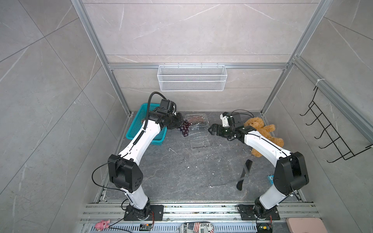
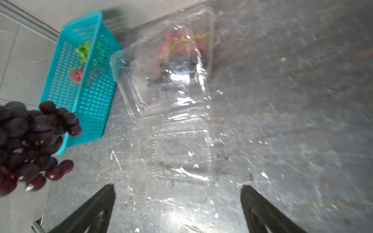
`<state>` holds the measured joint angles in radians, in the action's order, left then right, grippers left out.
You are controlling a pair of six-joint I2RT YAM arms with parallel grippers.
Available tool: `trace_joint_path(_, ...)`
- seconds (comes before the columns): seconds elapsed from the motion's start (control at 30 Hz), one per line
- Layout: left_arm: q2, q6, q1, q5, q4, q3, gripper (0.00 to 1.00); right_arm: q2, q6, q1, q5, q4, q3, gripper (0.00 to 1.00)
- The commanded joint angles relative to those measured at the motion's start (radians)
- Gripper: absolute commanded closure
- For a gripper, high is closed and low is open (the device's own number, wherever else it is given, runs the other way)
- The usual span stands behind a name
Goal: Pack grapes into containers
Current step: Pick up the grape from the basket, then place the grape into the packing box.
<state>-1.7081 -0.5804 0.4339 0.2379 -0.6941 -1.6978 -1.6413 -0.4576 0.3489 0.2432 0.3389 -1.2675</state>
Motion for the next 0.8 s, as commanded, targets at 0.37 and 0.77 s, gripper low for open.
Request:
trace_joint_path(0.37, -0.260, -0.052, 0.172, -0.004, 0.157, -0.121, 0.89, 0.115, -0.004, -0.059, 0.008, -0.024, 0.148, 0.00)
trace_joint_path(0.77, -0.349, -0.024, 0.173, -0.011, 0.157, -0.126, 0.89, 0.069, -0.016, -0.071, 0.031, -0.057, 0.156, 0.01)
